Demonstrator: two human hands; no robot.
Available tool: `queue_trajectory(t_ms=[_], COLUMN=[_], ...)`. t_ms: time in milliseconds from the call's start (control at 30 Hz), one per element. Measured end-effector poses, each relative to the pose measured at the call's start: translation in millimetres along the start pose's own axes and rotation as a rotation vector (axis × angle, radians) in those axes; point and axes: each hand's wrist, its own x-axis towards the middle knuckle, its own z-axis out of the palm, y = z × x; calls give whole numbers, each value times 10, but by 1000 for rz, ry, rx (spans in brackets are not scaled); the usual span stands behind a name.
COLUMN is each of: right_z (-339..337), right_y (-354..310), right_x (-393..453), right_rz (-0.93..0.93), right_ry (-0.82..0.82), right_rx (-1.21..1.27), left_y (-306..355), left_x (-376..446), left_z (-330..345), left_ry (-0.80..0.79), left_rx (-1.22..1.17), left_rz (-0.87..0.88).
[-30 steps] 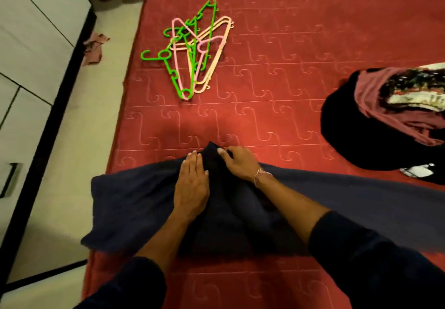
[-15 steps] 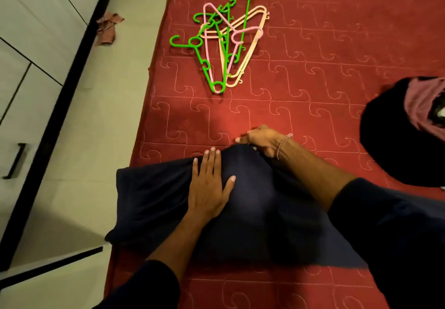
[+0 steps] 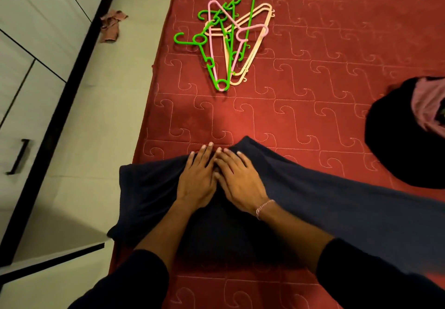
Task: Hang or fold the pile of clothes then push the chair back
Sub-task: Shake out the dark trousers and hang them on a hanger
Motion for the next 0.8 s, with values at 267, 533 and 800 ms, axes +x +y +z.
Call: queue_trajectory(t_ms=[267, 533, 800], right_z=[-15, -293, -500], right_y=[556, 600, 386], right_x=[-4, 723, 1890], right_rz=[315, 321, 183], right_ry=[-159, -110, -65], right_rx=[-109, 103, 179], left_y=[-325, -409, -476], left_x=[93, 496, 1256], left_z=[-172, -379, -670], left_ry=[-6, -102, -299], left_rx=[36, 30, -82], left_rz=[-103, -200, -342])
